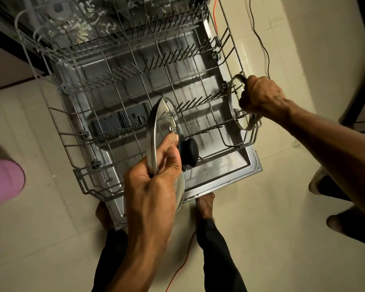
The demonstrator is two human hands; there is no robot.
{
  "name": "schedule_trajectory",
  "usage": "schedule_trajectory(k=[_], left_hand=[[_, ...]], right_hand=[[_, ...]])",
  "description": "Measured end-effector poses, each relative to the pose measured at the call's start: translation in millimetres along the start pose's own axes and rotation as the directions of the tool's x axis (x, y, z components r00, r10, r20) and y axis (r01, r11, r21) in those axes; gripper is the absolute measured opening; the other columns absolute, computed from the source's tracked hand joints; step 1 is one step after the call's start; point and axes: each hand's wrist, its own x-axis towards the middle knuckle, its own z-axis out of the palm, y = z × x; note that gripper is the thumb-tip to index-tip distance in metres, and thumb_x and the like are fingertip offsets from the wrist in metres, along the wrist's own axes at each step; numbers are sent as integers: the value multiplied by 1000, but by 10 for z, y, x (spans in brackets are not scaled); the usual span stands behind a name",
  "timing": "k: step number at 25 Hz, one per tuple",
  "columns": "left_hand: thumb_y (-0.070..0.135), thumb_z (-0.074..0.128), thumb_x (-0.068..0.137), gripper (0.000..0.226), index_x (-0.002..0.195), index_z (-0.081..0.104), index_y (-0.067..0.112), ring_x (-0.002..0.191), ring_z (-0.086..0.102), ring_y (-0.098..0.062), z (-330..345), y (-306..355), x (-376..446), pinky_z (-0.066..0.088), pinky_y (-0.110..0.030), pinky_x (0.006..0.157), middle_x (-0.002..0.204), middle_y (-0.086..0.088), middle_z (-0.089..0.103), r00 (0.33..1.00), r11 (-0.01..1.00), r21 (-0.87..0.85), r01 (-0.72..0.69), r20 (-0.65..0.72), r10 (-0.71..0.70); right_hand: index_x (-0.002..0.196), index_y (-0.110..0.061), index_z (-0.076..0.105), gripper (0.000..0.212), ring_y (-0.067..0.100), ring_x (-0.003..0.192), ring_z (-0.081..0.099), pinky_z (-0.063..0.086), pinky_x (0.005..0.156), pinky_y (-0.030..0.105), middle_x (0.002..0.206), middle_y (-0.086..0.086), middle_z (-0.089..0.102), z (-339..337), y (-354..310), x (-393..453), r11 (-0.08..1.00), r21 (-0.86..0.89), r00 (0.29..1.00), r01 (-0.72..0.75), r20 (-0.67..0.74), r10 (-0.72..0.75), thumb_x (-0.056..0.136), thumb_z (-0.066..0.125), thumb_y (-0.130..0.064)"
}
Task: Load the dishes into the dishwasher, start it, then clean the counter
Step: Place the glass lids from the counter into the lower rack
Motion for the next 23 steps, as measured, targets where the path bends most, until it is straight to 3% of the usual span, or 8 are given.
schedule_trajectory(k=[2, 11, 15, 21, 23], left_hand=[[31, 56, 82, 32, 112, 68, 32, 117, 58, -1, 24, -32, -17, 44, -34, 104, 119, 19, 66, 1000, 1000, 9, -3, 3, 3], [27, 55, 84, 26, 105, 68, 35, 117, 58, -1, 209, -39, 33, 44, -34, 104, 118, 18, 67, 1000, 1000, -6, 0, 9, 0], [19, 53, 91, 26, 109, 67, 31, 116, 58, 1, 315, -59, 145, 45, -31, 103, 119, 17, 67, 1000, 1000, 4, -18, 15, 18], [17, 55, 91, 25, 111, 67, 27, 115, 59, -1, 394, -185, 194, 47, -31, 101, 120, 13, 67, 999, 999, 26, -41, 1, 41], [19, 57, 89, 25, 110, 67, 28, 115, 59, -1, 431, -207, 201, 47, -30, 100, 120, 13, 67, 999, 999, 27, -47, 9, 47]], right_hand=[[101, -10, 52, 18, 11, 54, 40, 31, 46, 22, 70, -3, 43, -5, -21, 5, 1000, 28, 1000, -6, 12, 6, 87, 58, -1], [115, -3, 53, 25, 12, 55, 37, 29, 46, 23, 70, 0, 38, -37, -110, 99, 983, -170, 997, 76, 33, -72, 91, 57, -6], [117, -3, 53, 25, 10, 56, 37, 27, 46, 22, 71, -3, 37, 54, -27, 204, 991, -98, 996, 90, 10, -90, 93, 55, -9], [122, -4, 48, 25, 9, 60, 43, 31, 49, 20, 80, -1, 51, 352, 204, 161, 984, 175, 1000, 27, 3, -28, 99, 47, -16], [126, -6, 45, 33, 11, 61, 47, 34, 49, 22, 89, 5, 58, 338, 218, 96, 988, 147, 999, 43, 10, -45, 99, 50, -24]])
